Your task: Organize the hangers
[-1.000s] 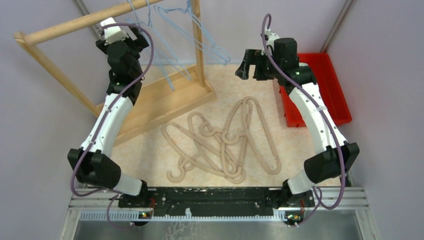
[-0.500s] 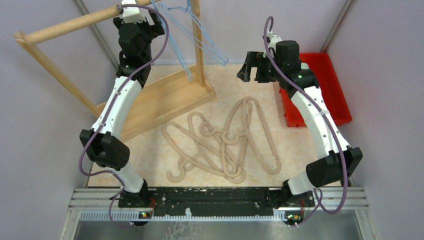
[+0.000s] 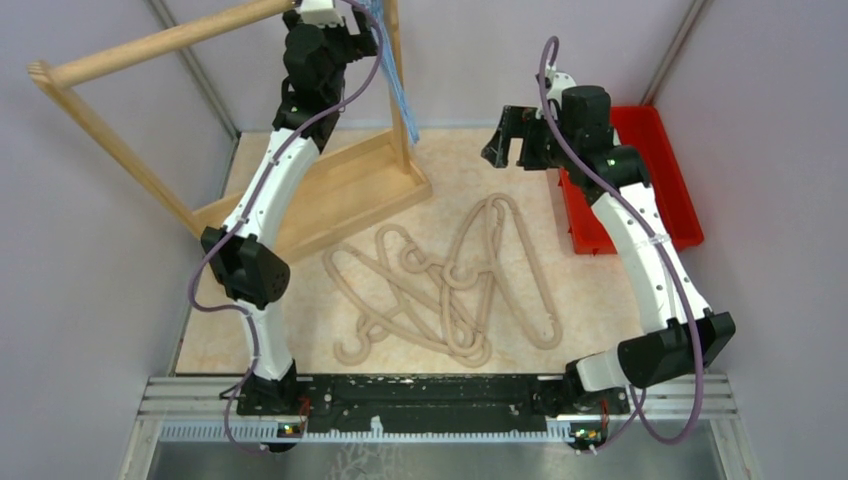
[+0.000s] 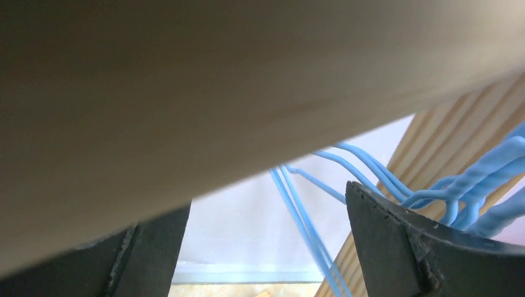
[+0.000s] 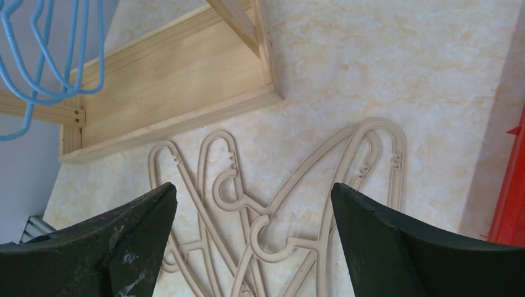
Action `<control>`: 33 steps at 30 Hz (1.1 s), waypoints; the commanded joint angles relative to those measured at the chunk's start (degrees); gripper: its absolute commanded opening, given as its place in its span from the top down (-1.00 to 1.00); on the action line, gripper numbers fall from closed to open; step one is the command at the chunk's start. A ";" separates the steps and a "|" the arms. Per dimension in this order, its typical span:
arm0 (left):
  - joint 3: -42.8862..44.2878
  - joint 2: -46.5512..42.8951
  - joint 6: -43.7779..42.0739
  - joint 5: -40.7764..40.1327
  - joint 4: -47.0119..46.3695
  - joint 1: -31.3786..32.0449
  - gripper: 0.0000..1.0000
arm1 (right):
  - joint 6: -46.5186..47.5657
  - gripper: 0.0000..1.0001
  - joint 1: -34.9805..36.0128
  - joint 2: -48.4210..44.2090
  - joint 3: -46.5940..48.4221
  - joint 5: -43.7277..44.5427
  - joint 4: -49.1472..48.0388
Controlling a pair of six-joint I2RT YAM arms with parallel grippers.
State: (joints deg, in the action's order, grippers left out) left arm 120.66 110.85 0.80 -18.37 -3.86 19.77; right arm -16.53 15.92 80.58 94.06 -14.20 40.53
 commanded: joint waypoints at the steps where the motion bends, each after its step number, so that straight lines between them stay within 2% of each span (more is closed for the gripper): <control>1: 5.54 5.92 0.88 2.55 7.90 0.74 -1.00 | 0.02 -0.90 -0.68 -3.47 -0.59 0.92 -0.77; 6: 4.22 4.66 0.70 1.79 8.13 0.96 -1.00 | 0.88 -0.98 -0.72 -4.09 -0.80 2.70 0.36; 14: -9.97 -6.95 -0.43 1.96 5.33 0.51 -1.00 | 4.05 -0.98 -0.72 -5.72 -4.08 5.39 -0.59; 23: -19.87 -17.90 0.42 2.16 10.87 -1.20 -1.00 | 4.78 -0.97 -0.73 -6.06 -13.24 5.88 -1.53; 33: -32.11 -28.45 6.63 9.64 19.19 -4.21 -1.00 | 5.58 -0.77 -0.31 -6.72 -26.51 6.38 -1.67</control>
State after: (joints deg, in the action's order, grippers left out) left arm 93.36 86.52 4.16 -12.71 10.50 16.05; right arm -12.19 15.57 76.40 71.83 -8.58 40.71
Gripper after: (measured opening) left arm 0.998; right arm 0.901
